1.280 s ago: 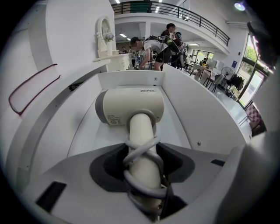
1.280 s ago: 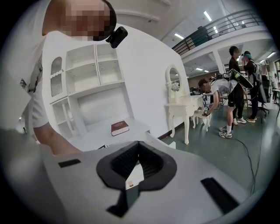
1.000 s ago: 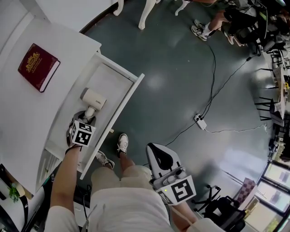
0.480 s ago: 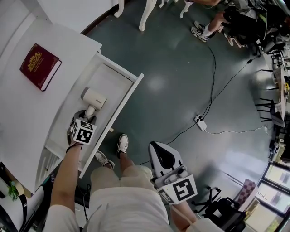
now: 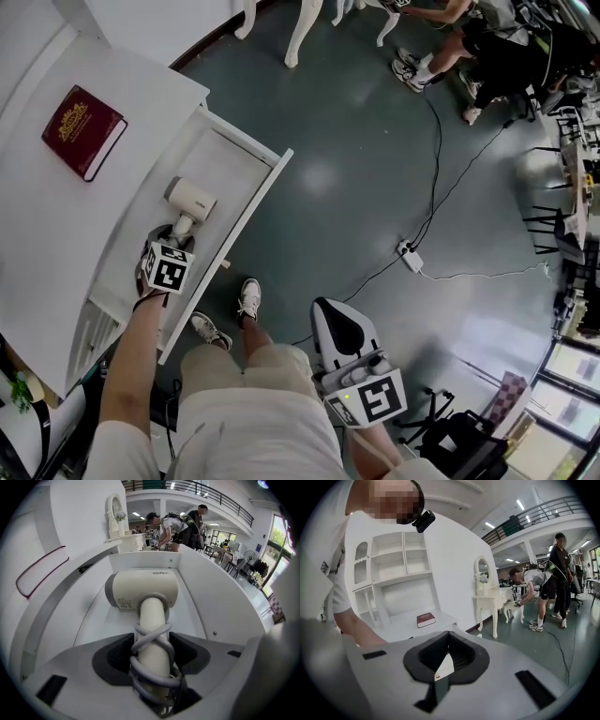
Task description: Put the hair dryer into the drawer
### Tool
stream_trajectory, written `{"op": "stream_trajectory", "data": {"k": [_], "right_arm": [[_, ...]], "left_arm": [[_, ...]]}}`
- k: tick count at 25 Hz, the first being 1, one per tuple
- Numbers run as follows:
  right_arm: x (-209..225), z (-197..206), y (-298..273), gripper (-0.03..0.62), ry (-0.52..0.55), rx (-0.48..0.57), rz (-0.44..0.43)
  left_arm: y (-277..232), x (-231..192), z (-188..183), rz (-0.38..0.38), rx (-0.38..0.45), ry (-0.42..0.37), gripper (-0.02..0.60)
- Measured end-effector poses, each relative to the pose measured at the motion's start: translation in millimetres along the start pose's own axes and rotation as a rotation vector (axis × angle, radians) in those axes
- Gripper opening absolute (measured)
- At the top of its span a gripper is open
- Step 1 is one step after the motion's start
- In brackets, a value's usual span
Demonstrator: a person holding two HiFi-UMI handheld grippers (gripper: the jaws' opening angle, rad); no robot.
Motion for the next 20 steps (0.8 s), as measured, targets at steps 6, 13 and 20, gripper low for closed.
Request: {"op": "stream_trajectory", "data": {"k": [6,13,20], "right_arm": [[-3.2,4.4,18.6,0.011,-0.002,0.010,0.038],[-16.9,2.6,39.4,0.011,0.012,0.038,0.071],[-47.8,-4.8,42.6,0.011,0.041,0.067,0.051]], "left_arm": [[0.6,4.4,2.2,0.025,0.004,0.007,0.295],[12.7,-5.1,-1.3,-0.022,0.083,0.044,0.438],[48.3,-18.9,11.2,-0.050,0.139,0.080,0.443]]}}
Point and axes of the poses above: the fingertips, and each gripper's own axes: y backward along the fingers, x to its right, z out of its underside, the point moved 1 cm from there along y, backward along the fingers, and after that the axes turned 9 degrees about -z, right-handed, at the moved point
